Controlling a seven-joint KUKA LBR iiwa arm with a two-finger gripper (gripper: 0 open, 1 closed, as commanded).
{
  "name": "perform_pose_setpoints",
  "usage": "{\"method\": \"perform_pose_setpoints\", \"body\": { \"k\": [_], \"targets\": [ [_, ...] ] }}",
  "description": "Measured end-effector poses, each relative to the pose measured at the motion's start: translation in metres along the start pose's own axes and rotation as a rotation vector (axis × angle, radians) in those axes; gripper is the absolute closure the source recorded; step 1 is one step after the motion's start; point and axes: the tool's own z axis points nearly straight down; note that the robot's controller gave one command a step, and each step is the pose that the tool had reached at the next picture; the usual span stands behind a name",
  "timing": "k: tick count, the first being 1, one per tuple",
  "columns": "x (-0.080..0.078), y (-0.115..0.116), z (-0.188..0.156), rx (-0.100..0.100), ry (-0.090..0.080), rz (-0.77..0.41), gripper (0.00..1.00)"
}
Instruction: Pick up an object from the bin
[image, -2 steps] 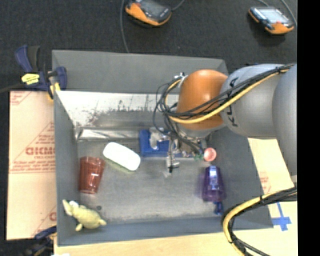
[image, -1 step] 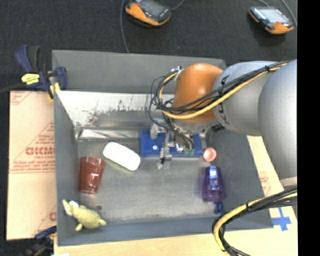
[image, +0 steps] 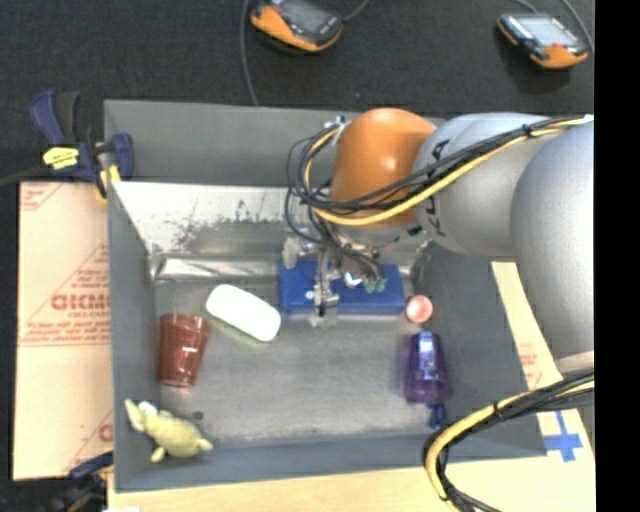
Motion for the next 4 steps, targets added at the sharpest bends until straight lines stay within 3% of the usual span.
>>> {"method": "perform_pose_setpoints", "body": {
  "k": [1,2,3,4],
  "targets": [
    [-0.011,0.03,0.019,0.003,-0.005,0.005,0.0],
    [-0.014,-0.001,0.018,0.004,-0.011,-0.099,0.0],
    [-0.008,-0.012,0.034,0.0,-0.012,0.007,0.0],
    [-0.01,-0.011,0.038,0.007,-0.018,-0.166,0.0]
  ]
}}
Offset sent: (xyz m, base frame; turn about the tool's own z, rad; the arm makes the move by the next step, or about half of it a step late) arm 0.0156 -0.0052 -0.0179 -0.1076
